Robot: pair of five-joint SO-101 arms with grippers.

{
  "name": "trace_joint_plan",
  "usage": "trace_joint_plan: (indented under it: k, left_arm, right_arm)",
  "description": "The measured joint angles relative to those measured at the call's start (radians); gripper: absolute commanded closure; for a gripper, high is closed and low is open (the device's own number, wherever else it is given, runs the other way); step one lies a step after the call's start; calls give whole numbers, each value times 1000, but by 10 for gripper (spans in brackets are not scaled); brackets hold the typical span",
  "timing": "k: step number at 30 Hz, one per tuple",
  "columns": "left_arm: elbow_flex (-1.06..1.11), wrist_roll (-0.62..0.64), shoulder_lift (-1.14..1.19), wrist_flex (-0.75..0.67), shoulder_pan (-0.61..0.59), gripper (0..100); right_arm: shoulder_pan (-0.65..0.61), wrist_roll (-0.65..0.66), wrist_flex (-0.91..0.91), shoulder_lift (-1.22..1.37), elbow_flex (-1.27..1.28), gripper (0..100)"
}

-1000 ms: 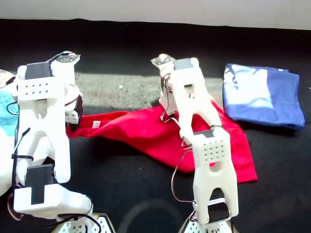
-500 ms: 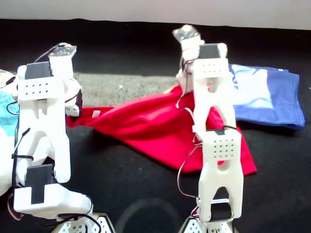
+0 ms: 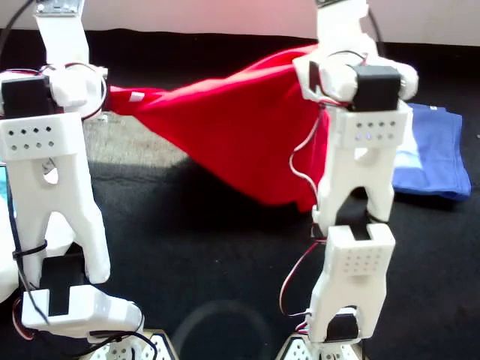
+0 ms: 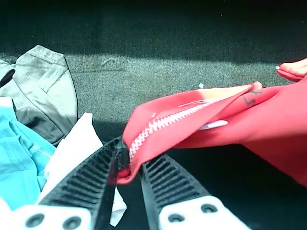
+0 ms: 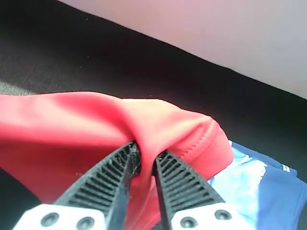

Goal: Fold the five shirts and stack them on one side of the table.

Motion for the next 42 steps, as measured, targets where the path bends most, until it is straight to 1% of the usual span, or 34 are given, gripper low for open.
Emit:
trace_joint_plan:
  k: [5, 10, 16, 22, 28, 30, 32, 35, 37, 39, 42]
  left_arm:
    - [-29, 0, 0, 124, 0, 991]
    - [2, 0, -5, 160, 0, 991]
    - [241, -2, -6, 160, 3, 991]
    - [526, -6, -6, 155, 46, 991]
    - [717, -84, -6, 135, 51, 991]
    - [763, -98, -6, 114, 51, 991]
    - [802, -106, -6, 89, 51, 991]
    - [845, -117, -6, 49, 51, 991]
    - [850, -117, -6, 32, 51, 991]
    - [850, -123, -6, 28, 51, 991]
    - [850, -123, -6, 23, 51, 991]
  right_arm:
    - [17, 0, 2, -118, 95, 992]
    - [17, 0, 2, -296, 361, 992]
    - [17, 0, 2, -571, 865, 992]
    - [17, 0, -29, -772, 1438, 992]
    - [17, 6, -133, -1023, 1941, 992]
    - [17, 6, -146, -1094, 2070, 992]
    - [18, 34, -143, -1157, 2163, 992]
    - [18, 164, -78, -1227, 2202, 991]
    - [20, 250, -25, -1269, 2202, 960]
    - [32, 287, -9, -1300, 2202, 882]
    - [49, 301, -3, -1318, 2179, 739]
